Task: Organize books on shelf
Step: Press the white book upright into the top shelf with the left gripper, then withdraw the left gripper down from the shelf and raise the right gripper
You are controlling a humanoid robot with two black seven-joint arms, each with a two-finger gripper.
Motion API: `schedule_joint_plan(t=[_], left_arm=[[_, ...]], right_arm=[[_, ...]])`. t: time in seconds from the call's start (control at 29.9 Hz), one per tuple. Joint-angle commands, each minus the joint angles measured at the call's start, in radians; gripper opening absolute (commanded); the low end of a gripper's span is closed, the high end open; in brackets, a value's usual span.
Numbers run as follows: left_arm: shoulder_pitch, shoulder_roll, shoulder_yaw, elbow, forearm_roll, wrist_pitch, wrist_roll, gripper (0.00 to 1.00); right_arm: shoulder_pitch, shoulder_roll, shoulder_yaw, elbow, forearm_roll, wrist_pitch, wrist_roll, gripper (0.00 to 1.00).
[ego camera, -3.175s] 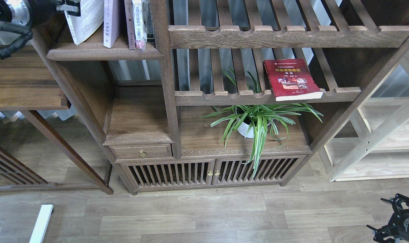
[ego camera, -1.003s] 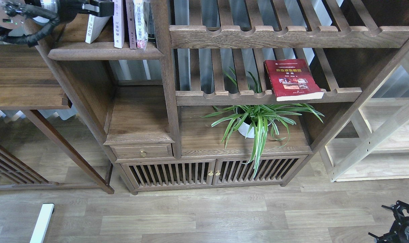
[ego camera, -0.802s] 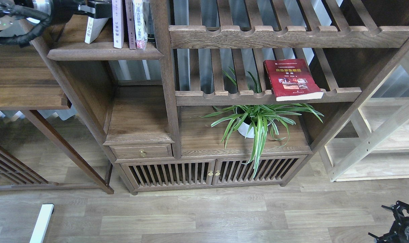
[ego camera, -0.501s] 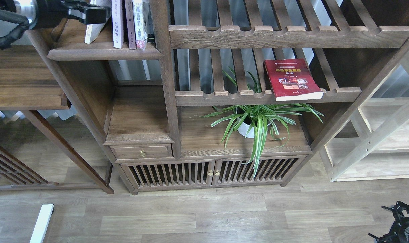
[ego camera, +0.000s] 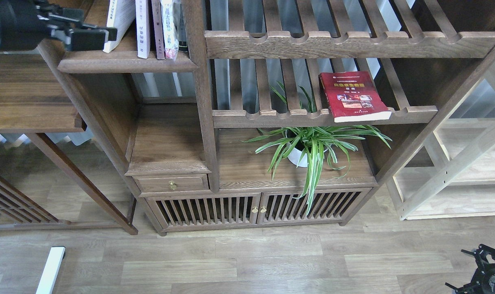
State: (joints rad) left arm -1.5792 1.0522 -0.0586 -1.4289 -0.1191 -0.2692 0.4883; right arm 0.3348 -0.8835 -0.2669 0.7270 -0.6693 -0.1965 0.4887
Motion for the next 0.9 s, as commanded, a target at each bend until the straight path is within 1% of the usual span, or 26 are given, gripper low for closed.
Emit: schedule_joint_plan(t=[0.0,0.1,0.17,0.27,0.33,0.5,0.6,0.63,0.7,0.77,0.8,0.87], left_arm=[[0.057,0.057,0.000,-0.034,0.002,-0.086,-0.013,0.88],[0.106,0.090,0.000,-0.062,0.004,-0.137,-0.030,0.88],[0.131,0.112,0.000,-0.093,0.007,-0.153,-0.043,0.88],[0.203,0.146,0.000,-0.166,0.031,-0.156,-0.068,0.89],[0.255,0.161,0.000,-0.191,0.080,-0.157,-0.085,0.89],[0.408,0.161,0.000,-0.194,0.185,-0.156,-0.134,0.89],[0.510,0.157,0.000,-0.185,0.252,-0.151,-0.187,0.89],[0.556,0.150,0.000,-0.180,0.274,-0.145,-0.212,0.89],[0.632,0.144,-0.001,-0.179,0.308,-0.130,-0.244,0.89],[0.701,0.128,-0.001,-0.176,0.341,-0.098,-0.273,0.89],[0.749,0.108,-0.001,-0.165,0.367,-0.072,-0.296,0.89],[0.813,0.077,-0.004,-0.139,0.404,-0.038,-0.326,0.89]], right_arm=[[-0.003,-0.002,0.000,0.000,-0.001,0.000,0.000,1.00],[-0.005,-0.003,0.000,0.000,-0.001,0.000,0.000,1.00],[-0.005,-0.003,0.000,-0.001,-0.001,-0.001,0.000,1.00],[-0.005,-0.005,0.000,0.000,-0.003,-0.001,0.000,1.00],[-0.005,-0.005,0.000,0.000,-0.003,-0.001,0.000,1.00],[-0.003,-0.005,0.001,0.000,-0.015,-0.018,0.000,1.00],[0.000,-0.006,0.003,0.006,-0.023,-0.029,0.000,1.00],[0.003,-0.008,0.006,0.011,-0.024,-0.037,0.000,1.00],[0.007,-0.008,0.009,0.023,-0.027,-0.052,0.000,1.00],[0.018,-0.008,0.012,0.038,-0.033,-0.069,0.000,1.00],[0.030,-0.009,0.012,0.049,-0.041,-0.084,0.000,1.00],[0.050,-0.006,0.014,0.061,-0.052,-0.115,0.000,1.00]])
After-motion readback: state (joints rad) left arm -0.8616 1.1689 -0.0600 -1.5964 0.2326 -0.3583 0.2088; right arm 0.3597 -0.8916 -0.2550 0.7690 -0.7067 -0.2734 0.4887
